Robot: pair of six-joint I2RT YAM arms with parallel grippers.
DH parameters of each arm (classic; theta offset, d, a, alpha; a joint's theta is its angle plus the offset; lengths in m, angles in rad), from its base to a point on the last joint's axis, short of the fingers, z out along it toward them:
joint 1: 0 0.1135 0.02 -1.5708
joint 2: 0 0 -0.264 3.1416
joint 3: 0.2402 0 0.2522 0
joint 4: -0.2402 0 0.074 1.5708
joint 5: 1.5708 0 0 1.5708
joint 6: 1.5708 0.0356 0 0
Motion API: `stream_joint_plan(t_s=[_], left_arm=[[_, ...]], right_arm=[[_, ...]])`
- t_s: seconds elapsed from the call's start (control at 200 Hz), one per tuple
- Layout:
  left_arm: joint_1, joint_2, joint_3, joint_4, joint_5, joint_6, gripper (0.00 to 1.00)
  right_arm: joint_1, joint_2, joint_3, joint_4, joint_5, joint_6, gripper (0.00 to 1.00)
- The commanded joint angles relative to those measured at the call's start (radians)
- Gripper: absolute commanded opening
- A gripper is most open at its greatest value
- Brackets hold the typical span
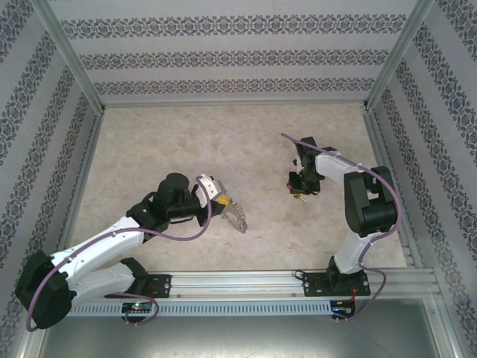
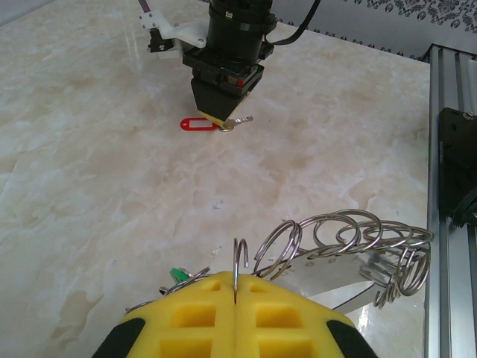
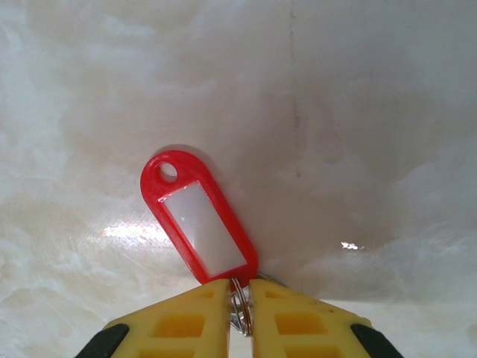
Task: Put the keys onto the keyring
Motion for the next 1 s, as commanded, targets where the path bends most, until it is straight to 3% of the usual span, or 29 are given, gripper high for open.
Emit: stream_joint_plan(t_s=[0.0, 0.999], left_arm=[[0.001, -0.003, 0.024, 0.009, 0.016, -0.012, 0.00], [0.001, 0.008, 0.026, 0.018, 0.022, -0.014, 0.00]], right_arm=[[0.007, -0.010, 0.011, -0.005, 0.019, 0.006, 0.15], [-0.007, -0.030, 0.010, -0.008, 0.021, 0.010, 0.15]])
